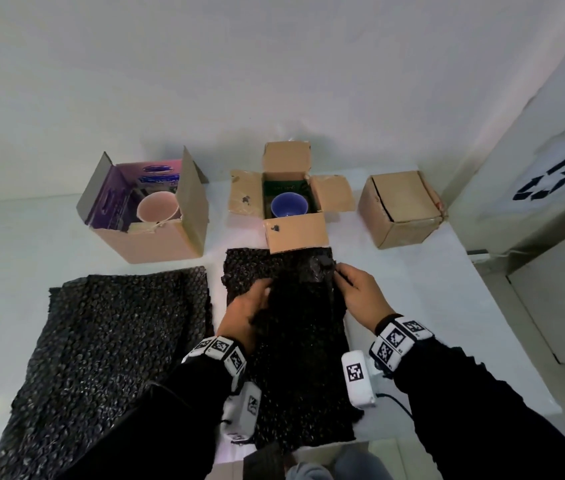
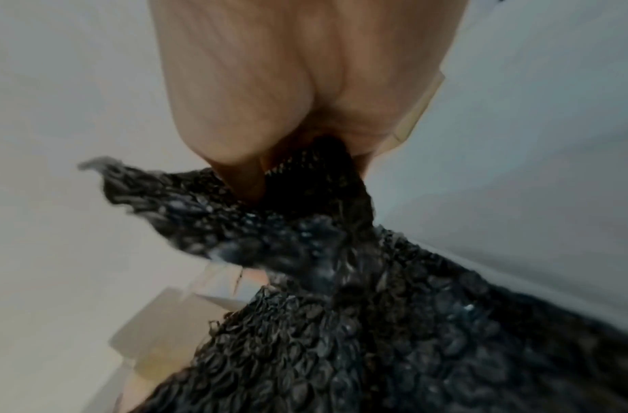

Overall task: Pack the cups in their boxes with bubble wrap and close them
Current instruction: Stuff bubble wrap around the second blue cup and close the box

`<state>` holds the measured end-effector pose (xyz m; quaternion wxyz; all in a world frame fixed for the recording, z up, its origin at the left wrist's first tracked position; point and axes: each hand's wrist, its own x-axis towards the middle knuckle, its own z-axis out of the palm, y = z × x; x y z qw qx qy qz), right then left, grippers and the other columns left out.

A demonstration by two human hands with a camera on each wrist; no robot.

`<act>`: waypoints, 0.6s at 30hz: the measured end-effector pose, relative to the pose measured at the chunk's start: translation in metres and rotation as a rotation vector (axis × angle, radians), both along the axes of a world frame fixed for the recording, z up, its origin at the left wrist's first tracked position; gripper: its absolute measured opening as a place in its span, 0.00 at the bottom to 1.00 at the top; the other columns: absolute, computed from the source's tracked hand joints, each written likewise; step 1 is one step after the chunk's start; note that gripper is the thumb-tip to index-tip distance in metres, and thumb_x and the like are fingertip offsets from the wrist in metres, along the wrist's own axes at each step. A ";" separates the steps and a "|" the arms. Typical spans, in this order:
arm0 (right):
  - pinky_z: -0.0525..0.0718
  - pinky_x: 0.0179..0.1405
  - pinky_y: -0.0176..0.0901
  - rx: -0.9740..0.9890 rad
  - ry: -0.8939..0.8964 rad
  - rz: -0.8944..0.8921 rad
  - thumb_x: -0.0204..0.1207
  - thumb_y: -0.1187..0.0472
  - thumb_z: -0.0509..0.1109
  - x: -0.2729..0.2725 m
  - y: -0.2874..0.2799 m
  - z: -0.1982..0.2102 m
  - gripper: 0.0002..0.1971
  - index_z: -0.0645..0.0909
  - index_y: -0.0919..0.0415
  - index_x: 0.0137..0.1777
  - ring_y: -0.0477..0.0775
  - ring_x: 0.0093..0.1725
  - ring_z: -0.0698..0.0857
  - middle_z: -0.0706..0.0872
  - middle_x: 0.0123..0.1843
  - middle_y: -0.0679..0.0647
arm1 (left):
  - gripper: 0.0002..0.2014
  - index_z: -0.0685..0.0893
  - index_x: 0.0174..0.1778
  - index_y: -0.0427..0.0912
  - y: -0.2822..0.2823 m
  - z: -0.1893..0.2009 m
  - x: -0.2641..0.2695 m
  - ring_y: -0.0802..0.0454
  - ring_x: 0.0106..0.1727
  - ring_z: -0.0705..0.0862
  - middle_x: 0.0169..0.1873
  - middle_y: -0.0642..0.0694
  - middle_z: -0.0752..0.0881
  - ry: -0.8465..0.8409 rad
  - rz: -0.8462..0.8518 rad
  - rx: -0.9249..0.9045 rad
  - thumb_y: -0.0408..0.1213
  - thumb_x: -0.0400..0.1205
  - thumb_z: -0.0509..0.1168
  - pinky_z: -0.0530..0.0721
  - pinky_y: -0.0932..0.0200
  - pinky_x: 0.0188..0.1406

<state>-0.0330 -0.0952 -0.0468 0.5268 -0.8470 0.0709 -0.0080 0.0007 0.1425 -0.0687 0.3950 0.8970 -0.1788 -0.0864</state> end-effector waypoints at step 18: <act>0.80 0.46 0.47 0.123 0.032 -0.304 0.78 0.68 0.58 -0.004 -0.005 0.014 0.12 0.82 0.56 0.45 0.55 0.45 0.83 0.86 0.42 0.54 | 0.08 0.79 0.40 0.50 -0.016 0.022 0.017 0.54 0.43 0.80 0.48 0.53 0.77 -0.118 -0.291 0.109 0.41 0.70 0.73 0.80 0.58 0.44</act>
